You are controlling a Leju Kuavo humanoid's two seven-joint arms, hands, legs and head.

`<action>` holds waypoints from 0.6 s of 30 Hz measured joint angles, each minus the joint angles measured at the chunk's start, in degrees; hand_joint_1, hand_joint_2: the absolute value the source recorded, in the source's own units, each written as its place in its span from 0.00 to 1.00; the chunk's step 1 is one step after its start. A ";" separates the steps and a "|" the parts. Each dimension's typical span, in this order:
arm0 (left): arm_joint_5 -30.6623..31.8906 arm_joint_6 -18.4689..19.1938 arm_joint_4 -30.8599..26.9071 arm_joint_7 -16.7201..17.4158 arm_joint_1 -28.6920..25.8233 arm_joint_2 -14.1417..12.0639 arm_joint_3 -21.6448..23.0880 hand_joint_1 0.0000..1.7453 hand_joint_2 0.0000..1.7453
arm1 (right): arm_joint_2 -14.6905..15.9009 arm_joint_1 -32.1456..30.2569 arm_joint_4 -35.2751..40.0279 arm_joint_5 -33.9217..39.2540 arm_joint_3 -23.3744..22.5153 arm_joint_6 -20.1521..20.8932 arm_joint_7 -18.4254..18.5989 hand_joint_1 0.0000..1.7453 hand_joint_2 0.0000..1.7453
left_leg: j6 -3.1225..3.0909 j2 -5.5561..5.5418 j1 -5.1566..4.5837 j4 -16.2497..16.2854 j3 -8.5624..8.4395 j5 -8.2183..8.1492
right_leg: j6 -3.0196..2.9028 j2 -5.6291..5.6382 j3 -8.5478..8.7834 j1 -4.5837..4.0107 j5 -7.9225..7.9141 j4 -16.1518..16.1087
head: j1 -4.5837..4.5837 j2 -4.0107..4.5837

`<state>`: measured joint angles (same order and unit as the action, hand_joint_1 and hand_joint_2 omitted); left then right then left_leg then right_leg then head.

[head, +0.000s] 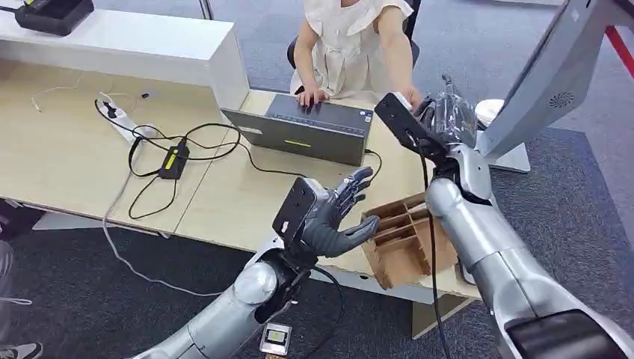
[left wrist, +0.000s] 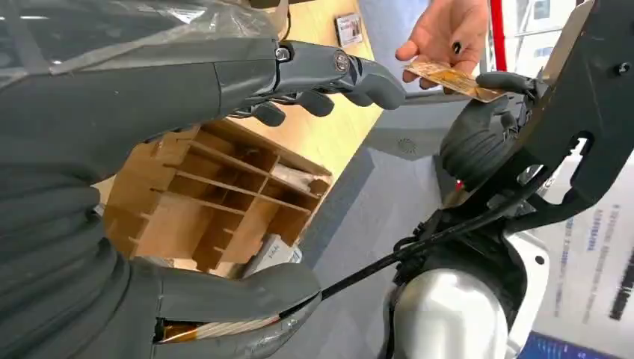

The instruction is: Pass the card to the sensor for recognition and then transmit it.

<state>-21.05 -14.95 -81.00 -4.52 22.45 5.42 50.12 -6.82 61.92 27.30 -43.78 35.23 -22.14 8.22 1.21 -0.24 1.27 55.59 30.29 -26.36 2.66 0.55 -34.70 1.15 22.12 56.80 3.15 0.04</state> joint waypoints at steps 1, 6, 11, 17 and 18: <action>-0.02 -0.20 0.00 0.17 0.00 0.00 0.04 0.00 1.00 | -0.22 0.21 -0.52 0.07 0.02 0.13 0.35 0.90 1.00 | 0.00 0.00 0.00 0.00 0.00 0.00 | 0.00 0.00 0.00 0.00 0.00 0.00 | 0.00 0.00; -0.20 -0.87 0.00 0.46 -0.01 -0.13 0.26 0.00 1.00 | -0.92 0.73 -2.18 0.26 0.20 0.28 0.70 0.50 1.00 | 0.00 0.00 0.00 0.00 0.00 0.00 | 0.00 0.00 0.01 0.00 0.00 0.00 | 0.00 0.00; -0.42 -1.33 0.02 0.59 -0.05 -0.37 0.37 0.00 1.00 | -1.20 0.72 -3.19 0.48 0.39 -0.07 0.72 0.00 1.00 | 0.00 0.00 0.00 0.00 0.00 0.00 | 0.00 0.00 0.00 0.00 0.00 0.00 | 0.00 0.02; -0.55 -1.75 0.00 1.00 -0.15 -0.72 0.48 0.00 1.00 | -1.51 0.72 -4.26 0.50 0.59 -1.01 0.63 0.00 1.00 | 0.00 0.01 0.00 0.00 -0.01 0.00 | 0.00 0.00 0.00 0.00 0.00 0.00 | 0.00 0.00; -0.55 -1.84 0.00 1.07 -0.16 -0.81 0.52 0.00 1.00 | -1.57 0.72 -4.39 0.52 0.61 -1.14 0.55 0.00 1.00 | 0.00 0.00 0.00 0.00 -0.01 0.00 | 0.00 0.00 0.00 0.00 0.00 0.00 | 0.00 0.00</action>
<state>-21.59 -16.79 -81.00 -3.45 22.28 4.61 50.64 -8.39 62.63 22.91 -43.25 35.85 -23.28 8.77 1.21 -0.23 1.27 55.59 30.28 -26.36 2.66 0.55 -34.70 1.15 22.12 56.80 3.15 0.04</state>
